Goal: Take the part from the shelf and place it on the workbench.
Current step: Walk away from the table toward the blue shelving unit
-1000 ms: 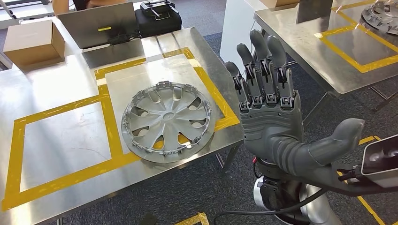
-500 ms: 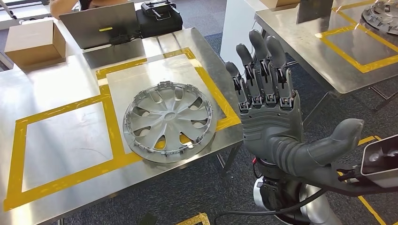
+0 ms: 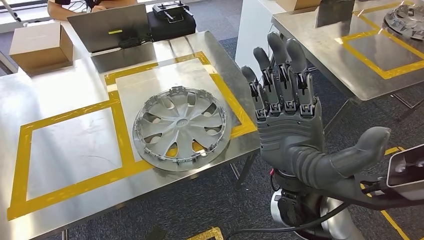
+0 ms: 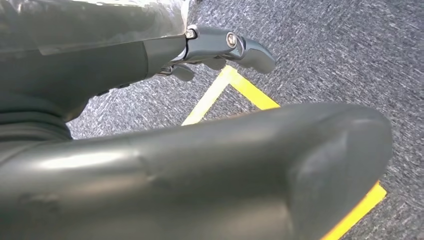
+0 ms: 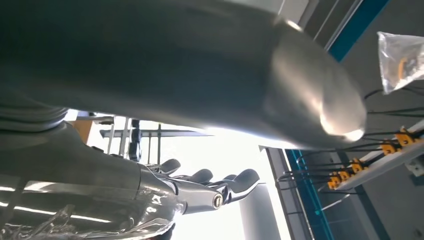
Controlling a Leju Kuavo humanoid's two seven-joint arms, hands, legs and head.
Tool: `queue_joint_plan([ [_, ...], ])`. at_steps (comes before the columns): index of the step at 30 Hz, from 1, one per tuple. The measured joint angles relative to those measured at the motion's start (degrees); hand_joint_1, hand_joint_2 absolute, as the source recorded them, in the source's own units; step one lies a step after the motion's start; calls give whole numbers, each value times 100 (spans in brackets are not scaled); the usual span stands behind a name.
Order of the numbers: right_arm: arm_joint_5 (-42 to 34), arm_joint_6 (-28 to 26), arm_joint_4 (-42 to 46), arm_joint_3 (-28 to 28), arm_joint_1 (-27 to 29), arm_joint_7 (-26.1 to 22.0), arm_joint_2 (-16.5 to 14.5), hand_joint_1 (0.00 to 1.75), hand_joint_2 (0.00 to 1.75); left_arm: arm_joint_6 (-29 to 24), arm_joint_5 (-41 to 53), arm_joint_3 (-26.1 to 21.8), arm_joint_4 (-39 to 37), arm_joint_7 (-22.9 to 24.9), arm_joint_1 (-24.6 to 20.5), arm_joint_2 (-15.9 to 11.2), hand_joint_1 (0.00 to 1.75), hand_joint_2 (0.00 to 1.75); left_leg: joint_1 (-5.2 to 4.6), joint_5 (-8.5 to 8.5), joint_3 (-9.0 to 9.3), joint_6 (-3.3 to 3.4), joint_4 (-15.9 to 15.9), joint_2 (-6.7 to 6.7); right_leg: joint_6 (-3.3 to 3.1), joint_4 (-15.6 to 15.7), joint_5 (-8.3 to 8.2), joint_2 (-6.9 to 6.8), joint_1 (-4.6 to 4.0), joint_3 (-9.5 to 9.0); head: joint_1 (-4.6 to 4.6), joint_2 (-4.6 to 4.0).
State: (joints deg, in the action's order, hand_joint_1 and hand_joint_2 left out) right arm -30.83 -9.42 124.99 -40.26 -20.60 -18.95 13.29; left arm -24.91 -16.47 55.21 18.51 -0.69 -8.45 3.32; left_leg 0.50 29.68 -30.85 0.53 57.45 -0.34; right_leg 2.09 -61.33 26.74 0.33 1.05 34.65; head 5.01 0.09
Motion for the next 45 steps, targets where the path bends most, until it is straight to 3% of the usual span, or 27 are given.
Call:
queue_joint_plan([
  [2, -7, 2, -2, -6, 0, -19, 1, 0, 0, -5, -9, 0, 0, -2, -4, -1, 0, 0, -4, -1, -28, -75, 31, -5, -55, 217, 31, 15, -25, -118, 4, 0],
  [5, -21, 12, -3, -10, -1, -39, 5, 0, 0, -7, -20, 2, 0, -3, -4, -2, 0, 0, 13, 65, -58, -173, 89, -11, -197, 269, -18, 2, -21, -76, -2, 0],
  [7, -22, 17, -4, -13, -3, -46, 4, 0, 0, -8, -21, 2, 0, -3, -4, -2, 0, 0, 20, 418, -188, -222, 470, -10, -287, 307, -74, -25, -8, -37, -25, 0],
  [9, -22, 17, -11, -17, 0, -46, 4, 0, 0, -9, -21, 2, -1, -3, -3, -2, 0, 0, 23, 851, -410, -248, 1164, -8, -327, 306, -123, -47, -20, 31, -44, 0],
  [10, -25, 17, -15, -19, 3, -46, 4, 0, 0, -9, -21, 2, -2, -2, -1, -2, 0, 0, 23, 957, -475, -254, 1423, -8, -333, 301, -150, -55, -26, 71, -48, 0],
  [11, -30, 17, -19, -19, 6, -47, 4, 0, 0, -8, -22, 2, -2, -2, 0, -3, 0, 0, 23, 950, -460, -256, 1507, -8, -331, 292, -179, -60, -29, 113, -49, 0],
  [12, -38, 17, -21, -19, 8, -50, 4, 0, 0, -8, -22, 2, -2, -1, 0, -3, 0, 0, 23, 833, -338, -251, 1361, -8, -323, 281, -208, -62, -31, 156, -51, 0],
  [15, -57, 24, -21, -16, 8, -67, 4, 0, 0, -8, -25, 2, -2, 1, -14, -4, 0, 0, 14, 399, 319, -203, 244, -14, -262, 239, -292, -60, -34, 262, -58, 0],
  [17, -69, 31, -22, -14, 6, -75, 4, 0, 0, -9, -33, 2, -2, 6, -20, -4, 0, 0, -12, 338, 459, -152, -77, -25, -195, 237, -370, -61, -39, 297, -63, 0],
  [20, -94, 35, -23, -8, 9, -87, 5, 0, 0, -10, -50, 2, -2, 13, -15, -4, 0, 0, -17, 207, 358, -31, -96, -8, -85, 254, -421, -47, -25, 334, -67, 0],
  [22, -100, 35, -25, -4, 13, -90, 8, 0, 0, -10, -53, 2, -1, 13, -24, -2, 0, 0, -2, 87, 248, 55, -120, 20, -37, -56, -44, -29, -18, 449, -44, 0],
  [24, -107, 35, -30, -2, 22, -96, 9, 0, 0, -10, -55, 2, -1, 13, -29, -3, 0, 0, -24, -16, 105, 99, -106, 37, -18, -754, 519, -25, -19, 610, -17, 0],
  [25, -111, 35, -33, -2, 30, -100, 10, 0, 0, -11, -56, 2, -2, 13, -28, -4, 0, 0, -37, -65, 27, 107, -91, 42, -14, -1084, 668, -25, -19, 656, -9, 0],
  [26, -116, 35, -37, -1, 37, -105, 11, 0, 0, -14, -57, 2, -2, 13, -27, -5, 0, 0, -51, -112, -54, 112, -70, 47, -18, -1280, 680, -25, -20, 640, -3, 0],
  [27, -121, 35, -39, 1, 43, -111, 12, 0, 0, -16, -58, 2, -2, 14, -27, -6, 0, 0, -64, -155, -136, 114, -43, 48, -33, -1285, 579, -25, -23, 536, 5, 0],
  [28, -123, 35, -41, 2, 46, -115, 13, 0, 0, -17, -58, 2, -2, 15, -26, -7, 0, 0, -78, -192, -216, 112, -12, 49, -62, -1086, 421, -25, -32, 335, 8, 0],
  [29, -125, 36, -42, 4, 45, -119, 13, 0, 0, -19, -58, 2, -2, 16, -26, -4, 0, 0, -85, -224, -284, 106, 22, 49, -111, -726, 303, -24, -51, 66, 12, 0],
  [31, -125, 41, -42, 10, 43, -124, 13, 0, 0, -22, -61, 2, -1, 17, -25, 1, 0, 0, -96, -290, -388, 66, 69, 48, -202, 39, 278, -24, -95, -432, 14, 0],
  [33, -125, 47, -41, 14, 43, -127, 14, 0, 0, -24, -70, 2, 0, 17, -23, 6, 0, 0, -73, -375, -450, -4, 74, 49, -251, 369, 336, -20, -142, -594, 18, 0],
  [35, -125, 50, -42, 15, 44, -129, 16, 0, 0, -22, -79, 2, -1, 17, -8, 7, 0, 0, -54, -402, -495, -75, 68, 38, -304, 460, 248, -31, -145, -559, 28, 0],
  [36, -125, 50, -43, 15, 44, -129, 17, 0, 0, -22, -82, 3, -2, 17, 2, 6, 0, 0, -53, -301, -527, -110, 125, 31, -340, 501, 188, -46, -130, -531, 27, 0],
  [38, -125, 50, -45, 13, 47, -129, 17, 0, 0, -23, -91, 3, -3, 18, 12, 1, 0, 0, -33, 156, -656, -179, 539, 21, -386, 539, 71, -78, -96, -440, 4, 0],
  [40, -125, 50, -49, 11, 57, -129, 17, 0, 0, -22, -97, 3, -4, 17, 16, -3, 0, 0, 2, 589, -799, -244, 1244, 21, -392, 512, -24, -101, -88, -300, -13, 0],
  [41, -125, 50, -51, 11, 62, -129, 17, 0, 0, -21, -101, 3, -5, 17, 20, -4, 0, 0, 17, 631, -806, -271, 1489, 22, -382, 487, -71, -110, -81, -219, -16, 0],
  [42, -125, 50, -55, 11, 66, -129, 17, 0, 0, -21, -104, 3, -6, 17, 24, -4, 0, 0, 32, 546, -740, -296, 1565, 22, -365, 454, -115, -115, -69, -131, -15, 0],
  [43, -125, 50, -57, 11, 68, -129, 17, 0, 0, -21, -107, 3, -7, 17, 26, -4, 0, 0, 46, 378, -589, -320, 1442, 22, -342, 413, -154, -117, -51, -38, -15, 0],
  [45, -125, 52, -60, 11, 68, -131, 17, 0, 0, -21, -109, 2, -7, 7, 22, -3, 0, 0, 75, 158, -91, -373, 765, 18, -279, 300, -217, -110, -22, 147, -24, 0],
])
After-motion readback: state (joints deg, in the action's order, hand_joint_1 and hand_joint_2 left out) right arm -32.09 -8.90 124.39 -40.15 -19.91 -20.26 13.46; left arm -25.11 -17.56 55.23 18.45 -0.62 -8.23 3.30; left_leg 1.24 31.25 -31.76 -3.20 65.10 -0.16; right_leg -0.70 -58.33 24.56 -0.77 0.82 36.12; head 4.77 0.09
